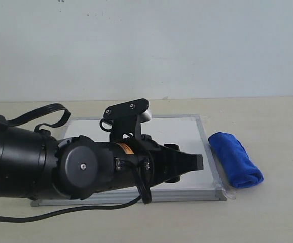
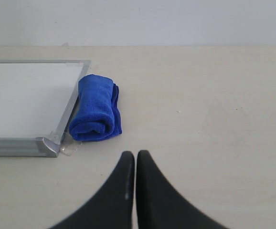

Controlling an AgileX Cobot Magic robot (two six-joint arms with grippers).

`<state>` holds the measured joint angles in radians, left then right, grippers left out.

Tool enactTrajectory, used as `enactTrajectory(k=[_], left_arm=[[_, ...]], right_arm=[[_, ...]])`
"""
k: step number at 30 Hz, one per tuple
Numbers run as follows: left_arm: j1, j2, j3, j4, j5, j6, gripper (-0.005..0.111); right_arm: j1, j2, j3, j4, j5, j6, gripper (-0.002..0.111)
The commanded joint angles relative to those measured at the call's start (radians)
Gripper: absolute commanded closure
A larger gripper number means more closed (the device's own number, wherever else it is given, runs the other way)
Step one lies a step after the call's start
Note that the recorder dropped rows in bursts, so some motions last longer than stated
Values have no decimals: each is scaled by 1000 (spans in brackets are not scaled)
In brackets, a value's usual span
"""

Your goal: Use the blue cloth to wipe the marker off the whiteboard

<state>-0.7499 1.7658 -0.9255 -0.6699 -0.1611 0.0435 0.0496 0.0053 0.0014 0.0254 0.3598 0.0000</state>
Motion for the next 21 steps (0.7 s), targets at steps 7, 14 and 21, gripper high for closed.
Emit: enactTrajectory(k=[7, 14, 21], left_arm=[[7, -25, 4, 6, -71, 346, 62], [10, -157, 4, 6, -7, 436, 62], [31, -383, 8, 6, 61, 464, 70]], right_arm=[[-5, -5, -1, -5, -2, 0, 107], [-5, -5, -1, -5, -2, 0, 107], [-5, -5, -1, -5, -2, 0, 107]])
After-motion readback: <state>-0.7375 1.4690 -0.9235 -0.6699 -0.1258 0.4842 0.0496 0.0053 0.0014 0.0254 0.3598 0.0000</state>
